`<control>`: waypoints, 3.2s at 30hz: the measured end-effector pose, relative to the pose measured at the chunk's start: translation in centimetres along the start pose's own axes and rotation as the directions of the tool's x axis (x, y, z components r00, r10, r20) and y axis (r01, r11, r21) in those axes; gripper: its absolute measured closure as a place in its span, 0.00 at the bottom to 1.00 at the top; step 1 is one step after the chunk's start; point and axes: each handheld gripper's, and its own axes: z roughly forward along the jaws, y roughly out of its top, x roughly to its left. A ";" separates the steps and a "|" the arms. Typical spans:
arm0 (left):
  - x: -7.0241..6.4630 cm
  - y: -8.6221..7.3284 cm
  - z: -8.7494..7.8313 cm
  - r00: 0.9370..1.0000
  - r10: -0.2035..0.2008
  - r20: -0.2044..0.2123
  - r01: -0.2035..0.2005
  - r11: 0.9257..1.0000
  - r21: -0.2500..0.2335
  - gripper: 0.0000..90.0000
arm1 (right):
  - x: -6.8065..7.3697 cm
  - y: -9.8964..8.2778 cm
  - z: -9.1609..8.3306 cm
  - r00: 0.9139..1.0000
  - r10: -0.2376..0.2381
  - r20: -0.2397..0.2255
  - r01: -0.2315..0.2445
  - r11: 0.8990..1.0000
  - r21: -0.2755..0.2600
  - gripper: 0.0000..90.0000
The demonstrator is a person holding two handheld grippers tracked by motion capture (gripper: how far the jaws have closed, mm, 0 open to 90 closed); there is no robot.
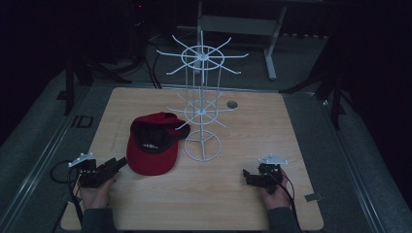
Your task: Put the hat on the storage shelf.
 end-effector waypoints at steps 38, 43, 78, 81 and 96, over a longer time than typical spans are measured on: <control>-1.6 1.1 2.9 0.992 0.032 0.119 -0.052 0.984 0.170 0.54 | 0.0 0.0 0.0 1.000 -0.002 0.000 0.002 1.000 0.001 0.15; -1.6 1.1 3.9 0.992 0.033 0.122 -0.057 0.978 0.201 0.54 | 0.0 0.0 0.0 1.000 -0.001 0.000 0.001 1.000 0.001 0.15; -2.7 0.7 6.9 0.975 0.032 0.221 -0.110 0.931 0.348 0.84 | 0.0 0.0 0.0 1.000 0.000 0.000 0.000 1.000 0.002 0.15; -3.0 0.8 6.8 0.968 0.026 0.251 -0.115 0.931 0.346 0.87 | 0.0 0.0 0.0 1.000 -0.001 0.000 0.001 1.000 0.002 0.15; -3.2 1.3 5.7 0.969 0.042 0.245 -0.116 0.949 0.293 0.95 | 0.0 0.0 0.0 1.000 -0.001 0.000 0.001 1.000 0.002 0.15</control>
